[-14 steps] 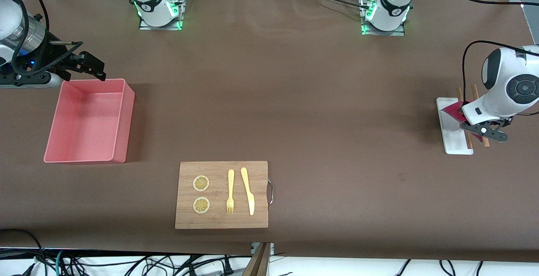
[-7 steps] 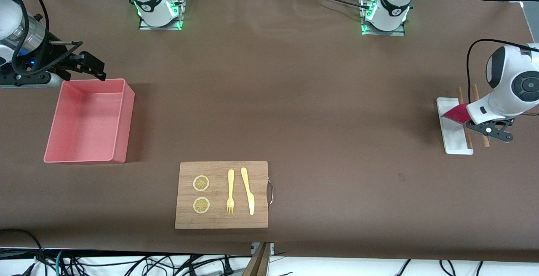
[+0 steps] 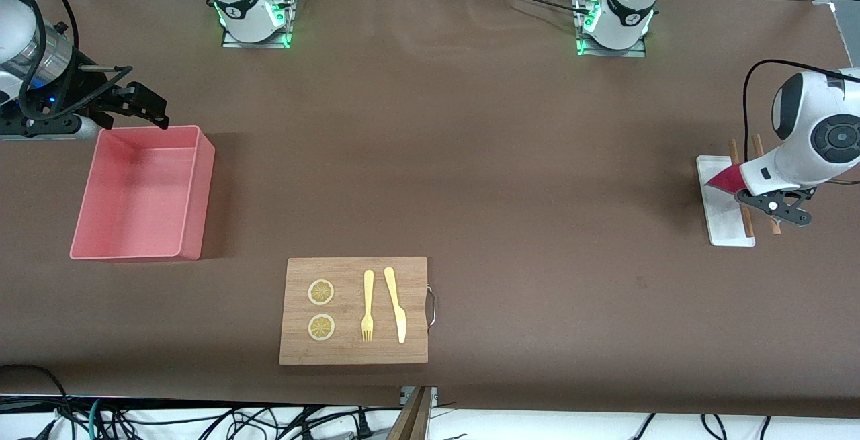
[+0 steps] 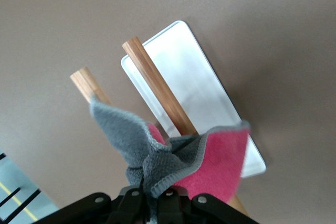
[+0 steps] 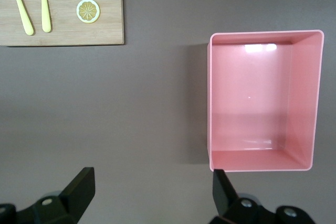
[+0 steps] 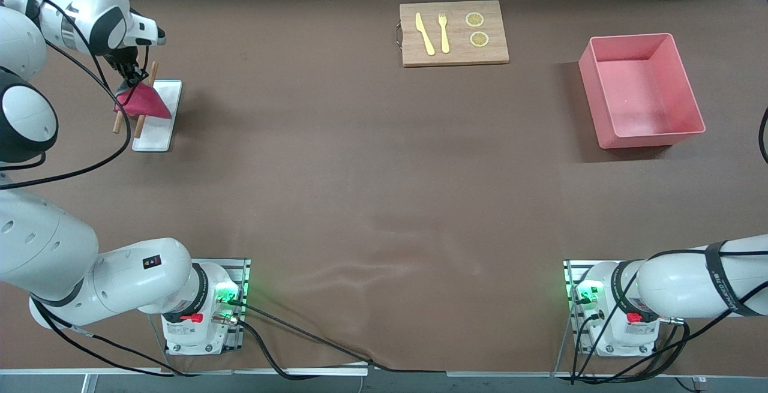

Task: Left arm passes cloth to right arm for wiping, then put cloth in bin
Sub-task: 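Lift the cloth with the left gripper while the right gripper reaches toward it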

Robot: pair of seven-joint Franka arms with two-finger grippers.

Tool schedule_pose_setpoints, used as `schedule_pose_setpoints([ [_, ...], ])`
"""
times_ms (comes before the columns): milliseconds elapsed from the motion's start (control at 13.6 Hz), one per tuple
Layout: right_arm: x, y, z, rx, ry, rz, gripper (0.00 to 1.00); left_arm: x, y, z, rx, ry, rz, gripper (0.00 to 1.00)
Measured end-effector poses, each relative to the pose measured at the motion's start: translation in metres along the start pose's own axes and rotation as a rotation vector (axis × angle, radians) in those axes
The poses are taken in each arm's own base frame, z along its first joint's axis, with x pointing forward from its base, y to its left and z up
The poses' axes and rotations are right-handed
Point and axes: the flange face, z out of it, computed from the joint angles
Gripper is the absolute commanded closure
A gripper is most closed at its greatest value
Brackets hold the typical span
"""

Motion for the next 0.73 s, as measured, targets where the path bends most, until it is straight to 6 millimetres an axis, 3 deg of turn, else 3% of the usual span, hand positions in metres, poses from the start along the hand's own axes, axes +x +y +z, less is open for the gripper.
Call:
schedule_pose_setpoints([
  [220, 0.000, 0.000, 0.000, 0.000, 0.000, 0.000, 0.00, 0.006, 0.019, -0.079, -0.037, -0.038, -0.008, 1.00],
  [367, 0.000, 0.000, 0.000, 0.000, 0.000, 0.000, 0.00, 0.010, 0.038, -0.134, -0.171, -0.015, -0.055, 1.00],
  [514, 0.000, 0.000, 0.000, 0.000, 0.000, 0.000, 0.00, 0.018, 0.057, -0.171, -0.314, 0.024, -0.144, 1.00],
  [587, 0.000, 0.000, 0.001, 0.000, -0.001, 0.001, 0.01, 0.025, 0.071, -0.188, -0.371, 0.040, -0.190, 1.00],
  [734, 0.001, 0.000, 0.001, 0.000, -0.002, 0.001, 0.00, 0.051, 0.121, -0.223, -0.476, 0.066, -0.274, 1.00],
])
